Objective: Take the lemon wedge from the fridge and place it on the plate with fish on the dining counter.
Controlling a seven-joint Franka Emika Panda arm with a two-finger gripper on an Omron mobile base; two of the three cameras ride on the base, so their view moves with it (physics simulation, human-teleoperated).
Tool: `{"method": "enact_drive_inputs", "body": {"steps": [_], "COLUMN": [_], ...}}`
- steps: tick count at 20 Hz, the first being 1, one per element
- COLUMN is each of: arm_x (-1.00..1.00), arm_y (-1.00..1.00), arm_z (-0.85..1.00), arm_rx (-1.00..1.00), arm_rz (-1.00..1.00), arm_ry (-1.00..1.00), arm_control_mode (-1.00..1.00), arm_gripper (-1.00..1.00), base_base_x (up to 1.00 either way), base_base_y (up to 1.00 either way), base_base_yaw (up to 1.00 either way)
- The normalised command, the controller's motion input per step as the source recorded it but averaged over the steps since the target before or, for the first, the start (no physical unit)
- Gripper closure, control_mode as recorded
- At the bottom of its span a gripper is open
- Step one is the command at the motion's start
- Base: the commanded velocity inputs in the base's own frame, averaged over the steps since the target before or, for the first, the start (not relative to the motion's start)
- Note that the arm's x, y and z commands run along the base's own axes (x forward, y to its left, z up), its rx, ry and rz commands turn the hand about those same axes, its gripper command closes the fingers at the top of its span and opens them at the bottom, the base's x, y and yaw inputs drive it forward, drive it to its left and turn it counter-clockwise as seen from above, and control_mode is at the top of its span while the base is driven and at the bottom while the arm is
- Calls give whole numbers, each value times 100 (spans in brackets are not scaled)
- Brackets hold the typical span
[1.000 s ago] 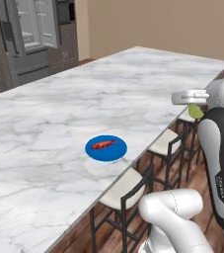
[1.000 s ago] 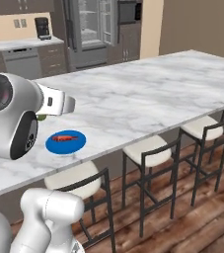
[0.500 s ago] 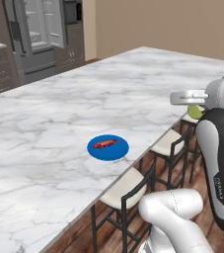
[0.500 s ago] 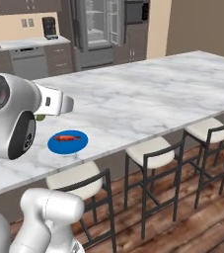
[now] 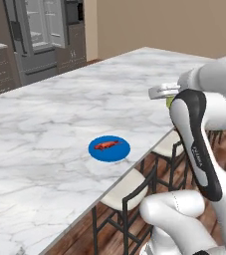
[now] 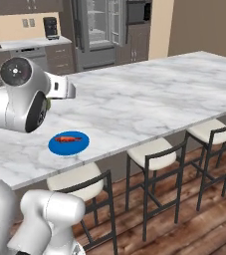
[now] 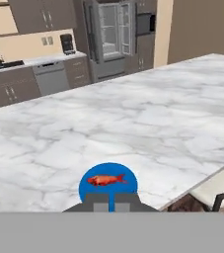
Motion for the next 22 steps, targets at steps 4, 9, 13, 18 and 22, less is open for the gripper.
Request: {"method": "enact_drive_inputs", "body": {"steps": [4, 9, 13, 18, 22], "arm_x": [51, 2, 6, 32, 20], "arm_y": [72, 38, 9, 7, 0], "arm_z": [-30, -41, -27, -44, -54], "arm_rx": [-21, -16, -5, -14, -9], "arm_rz": [34, 40, 2, 6, 10], "arm_ry": [24, 10, 0, 0, 1], "arm_control_mode": [-100, -100, -100, -100, -100], "arm_gripper": [100, 100, 100, 100, 100], "base_base_x": [0, 0, 0, 0, 0], "base_base_y": [0, 0, 0, 0, 0], "base_base_yaw": [0, 0, 0, 0, 0]}}
